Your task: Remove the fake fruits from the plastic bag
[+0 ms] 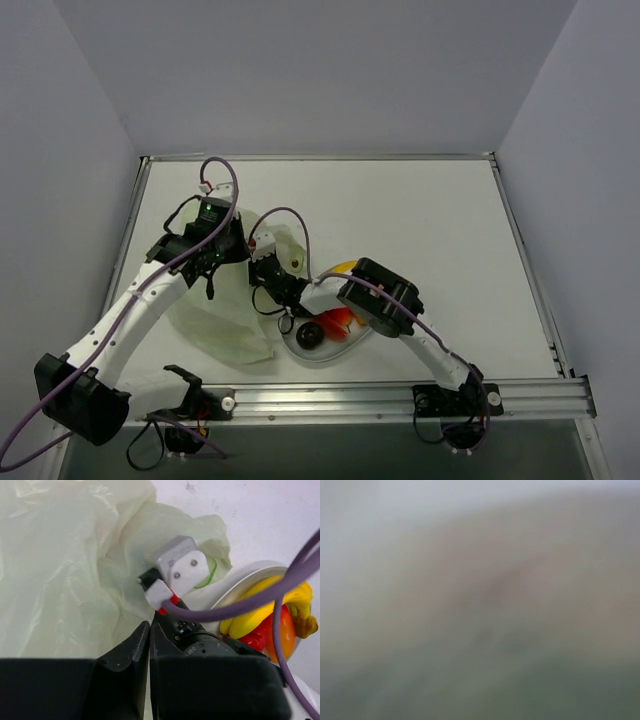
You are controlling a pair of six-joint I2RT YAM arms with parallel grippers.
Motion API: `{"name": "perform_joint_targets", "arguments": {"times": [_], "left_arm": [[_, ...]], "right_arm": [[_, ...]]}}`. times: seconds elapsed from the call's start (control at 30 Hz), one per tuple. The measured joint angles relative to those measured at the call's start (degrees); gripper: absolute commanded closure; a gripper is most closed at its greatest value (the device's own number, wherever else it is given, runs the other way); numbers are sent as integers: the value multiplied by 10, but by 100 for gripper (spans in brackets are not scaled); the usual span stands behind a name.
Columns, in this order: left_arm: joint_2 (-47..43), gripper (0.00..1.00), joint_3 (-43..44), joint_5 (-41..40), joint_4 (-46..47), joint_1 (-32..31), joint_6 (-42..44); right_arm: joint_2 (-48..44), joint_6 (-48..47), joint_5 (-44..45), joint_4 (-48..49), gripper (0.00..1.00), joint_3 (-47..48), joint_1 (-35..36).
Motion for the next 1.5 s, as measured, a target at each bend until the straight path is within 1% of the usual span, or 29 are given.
{"name": "perform_joint_targets", "arguments": {"times": [0.1, 0.27, 0.47, 0.57, 0.77, 1.03, 1.2, 1.3, 1.4, 1.5], "left_arm": [[0, 98, 6, -5, 0, 9, 0], [0, 98, 9, -15, 3, 30, 1], [0, 98, 9, -15, 8, 61, 1], [7, 98, 16, -12, 9, 69, 4], [39, 98, 57, 0, 19, 79, 21], [78, 98, 79, 9, 24, 98, 47], [75, 98, 79, 13, 23, 99, 67], [59, 98, 68, 16, 27, 99, 71], [37, 98, 45, 20, 27, 99, 73], [29, 98, 30, 20, 25, 99, 76]], "right_arm": [[-29, 0, 1, 33, 64, -57, 2], [-134, 6, -5, 52, 64, -173, 12], [-251, 32, -46, 58, 64, -239, 34], [-296, 37, -51, 48, 64, -271, 51], [-403, 37, -23, -24, 64, -340, 87], [-636, 65, 32, -162, 64, -445, 90], [-750, 91, 67, -264, 64, -503, 84], [-778, 105, 77, -310, 64, -518, 64], [-774, 115, 89, -338, 64, -519, 46], [-759, 118, 95, -351, 64, -519, 43]]}}
